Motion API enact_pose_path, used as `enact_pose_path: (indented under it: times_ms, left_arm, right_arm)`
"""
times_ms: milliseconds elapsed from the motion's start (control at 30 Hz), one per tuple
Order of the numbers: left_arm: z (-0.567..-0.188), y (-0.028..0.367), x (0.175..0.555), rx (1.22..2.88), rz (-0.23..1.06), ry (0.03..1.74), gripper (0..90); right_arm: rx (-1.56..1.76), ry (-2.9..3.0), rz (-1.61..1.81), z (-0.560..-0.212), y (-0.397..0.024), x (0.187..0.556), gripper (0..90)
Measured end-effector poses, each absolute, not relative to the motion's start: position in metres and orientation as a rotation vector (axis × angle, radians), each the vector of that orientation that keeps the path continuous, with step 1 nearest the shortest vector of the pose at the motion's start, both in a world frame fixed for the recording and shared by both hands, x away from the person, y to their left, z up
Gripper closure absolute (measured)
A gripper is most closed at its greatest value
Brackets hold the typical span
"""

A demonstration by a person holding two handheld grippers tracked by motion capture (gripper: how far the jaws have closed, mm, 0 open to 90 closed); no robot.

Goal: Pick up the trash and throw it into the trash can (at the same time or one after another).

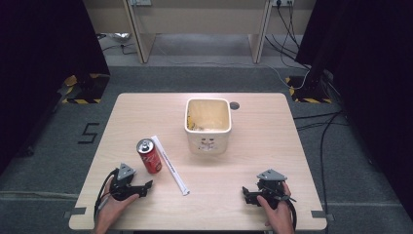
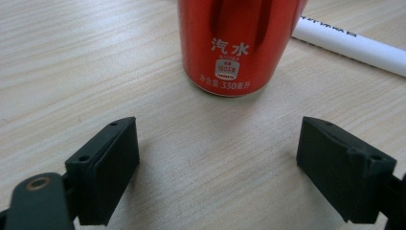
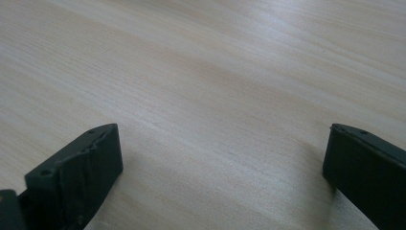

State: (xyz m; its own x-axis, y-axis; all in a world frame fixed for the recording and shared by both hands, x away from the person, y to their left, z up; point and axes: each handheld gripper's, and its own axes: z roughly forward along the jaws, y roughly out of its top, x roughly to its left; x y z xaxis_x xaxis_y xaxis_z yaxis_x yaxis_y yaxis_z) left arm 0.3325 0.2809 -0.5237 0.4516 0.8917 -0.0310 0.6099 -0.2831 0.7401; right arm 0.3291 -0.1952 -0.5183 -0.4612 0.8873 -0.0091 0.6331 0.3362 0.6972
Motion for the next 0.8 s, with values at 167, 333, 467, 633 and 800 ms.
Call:
enact_pose_path:
  times_ms: [167,333,467,633,800]
  left_arm:
    - [-0.5237,0.281,0.3325,2.003,0.518,1.254,14.3]
    - [-0.5233,0.2824,0.332,1.992,0.509,1.259,15.2]
    - [-0.5231,0.286,0.3305,1.979,0.506,1.262,17.2]
    - [-0.5219,0.2874,0.3306,1.963,0.492,1.261,17.5]
    - [-0.5173,0.2859,0.3294,1.952,0.491,1.247,17.5]
  right_arm:
    - [1.34,2.219,0.894,-0.5183,-0.1952,0.3291,0.3]
    - [1.331,2.224,0.893,-0.5183,-0.1956,0.3292,0.3]
    - [1.334,2.223,0.894,-0.5183,-0.1954,0.3291,0.3]
    - [1.332,2.223,0.894,-0.5183,-0.1955,0.3292,0.3]
    - [1.334,2.224,0.894,-0.5183,-0.1955,0.3291,0.3]
